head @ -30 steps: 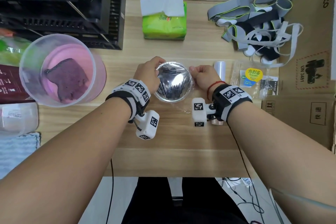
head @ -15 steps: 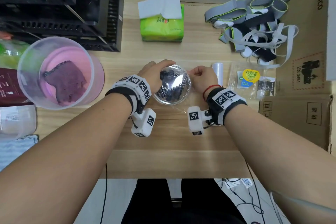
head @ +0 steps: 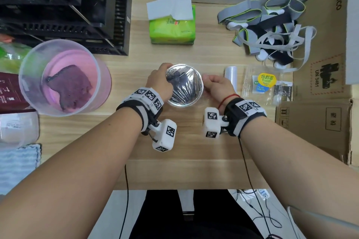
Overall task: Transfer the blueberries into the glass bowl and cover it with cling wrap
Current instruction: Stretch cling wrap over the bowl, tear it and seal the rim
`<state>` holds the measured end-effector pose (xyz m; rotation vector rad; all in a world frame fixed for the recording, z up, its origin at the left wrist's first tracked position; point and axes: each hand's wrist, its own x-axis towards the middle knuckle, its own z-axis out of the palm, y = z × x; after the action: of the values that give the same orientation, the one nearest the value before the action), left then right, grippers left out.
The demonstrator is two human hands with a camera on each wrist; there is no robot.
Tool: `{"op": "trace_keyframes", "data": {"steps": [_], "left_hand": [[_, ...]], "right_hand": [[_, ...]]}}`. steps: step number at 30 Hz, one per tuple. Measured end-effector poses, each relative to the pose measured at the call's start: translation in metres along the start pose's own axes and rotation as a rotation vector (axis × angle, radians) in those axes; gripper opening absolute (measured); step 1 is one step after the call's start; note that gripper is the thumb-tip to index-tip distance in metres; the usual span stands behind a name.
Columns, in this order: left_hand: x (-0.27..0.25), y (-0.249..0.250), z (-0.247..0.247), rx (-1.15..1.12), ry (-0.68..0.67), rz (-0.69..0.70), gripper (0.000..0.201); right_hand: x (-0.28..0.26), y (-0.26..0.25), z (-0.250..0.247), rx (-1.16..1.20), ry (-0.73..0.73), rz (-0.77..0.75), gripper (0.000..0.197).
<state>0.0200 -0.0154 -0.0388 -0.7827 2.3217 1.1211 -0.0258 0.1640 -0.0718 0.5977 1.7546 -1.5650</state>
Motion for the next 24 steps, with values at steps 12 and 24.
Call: {"op": "trace_keyframes", "data": {"steps": [12,24], "left_hand": [[-0.006,-0.002,-0.002,-0.042,0.036,-0.003,0.067],[-0.007,-0.008,-0.006,-0.132,0.071,-0.061,0.066]], "right_hand": [[0.005,0.006,0.011,-0.376,0.176,-0.068,0.026],[-0.014,0.001,-0.007,-0.479,-0.152,-0.204,0.047]]}}
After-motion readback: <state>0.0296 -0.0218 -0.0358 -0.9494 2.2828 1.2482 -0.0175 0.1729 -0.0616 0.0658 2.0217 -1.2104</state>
